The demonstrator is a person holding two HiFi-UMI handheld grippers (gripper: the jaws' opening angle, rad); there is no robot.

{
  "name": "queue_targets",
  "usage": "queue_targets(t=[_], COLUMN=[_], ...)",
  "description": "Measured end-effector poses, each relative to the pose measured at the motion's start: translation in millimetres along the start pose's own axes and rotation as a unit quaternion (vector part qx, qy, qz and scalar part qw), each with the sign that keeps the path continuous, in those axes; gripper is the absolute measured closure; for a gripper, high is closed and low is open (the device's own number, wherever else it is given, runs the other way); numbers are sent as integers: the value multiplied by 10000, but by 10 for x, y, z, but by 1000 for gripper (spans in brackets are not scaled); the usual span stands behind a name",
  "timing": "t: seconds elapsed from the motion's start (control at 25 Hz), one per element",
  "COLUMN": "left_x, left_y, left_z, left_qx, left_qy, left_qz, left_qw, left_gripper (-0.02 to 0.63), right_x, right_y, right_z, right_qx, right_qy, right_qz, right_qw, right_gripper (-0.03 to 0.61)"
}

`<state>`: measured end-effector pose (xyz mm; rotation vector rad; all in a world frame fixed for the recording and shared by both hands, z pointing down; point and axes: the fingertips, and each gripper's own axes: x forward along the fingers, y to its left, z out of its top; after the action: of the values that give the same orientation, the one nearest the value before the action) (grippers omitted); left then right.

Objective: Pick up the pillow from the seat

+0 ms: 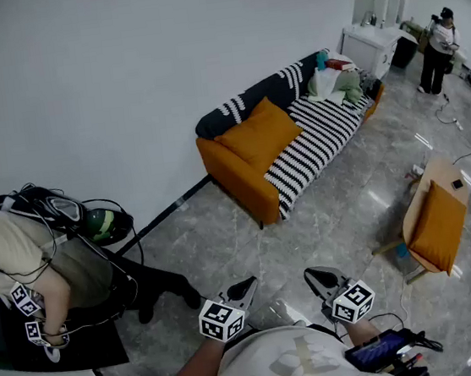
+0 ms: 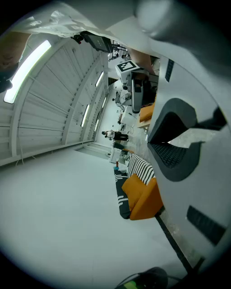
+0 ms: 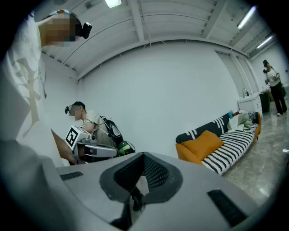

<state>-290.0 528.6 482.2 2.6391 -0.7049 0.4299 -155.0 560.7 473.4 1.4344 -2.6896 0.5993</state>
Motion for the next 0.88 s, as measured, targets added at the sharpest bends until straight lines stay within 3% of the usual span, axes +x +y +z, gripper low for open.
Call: queue_targets(t=[0.4, 0.88], left_x=[245, 626], left_y=[-158, -503], left_z=[139, 208], left_qx=[59, 75], left_qy=[-39, 34], left_qz=[131, 355], left_qw=[9999, 9993], left_gripper=[604, 603], right_x=[-130, -456], right_y=[-293, -732], right_z=[133, 151], right_qx=[90, 253], right_qy=[-251, -184], right_qz=[111, 146], right_qw=[9996, 9994], right_gripper=[565, 565])
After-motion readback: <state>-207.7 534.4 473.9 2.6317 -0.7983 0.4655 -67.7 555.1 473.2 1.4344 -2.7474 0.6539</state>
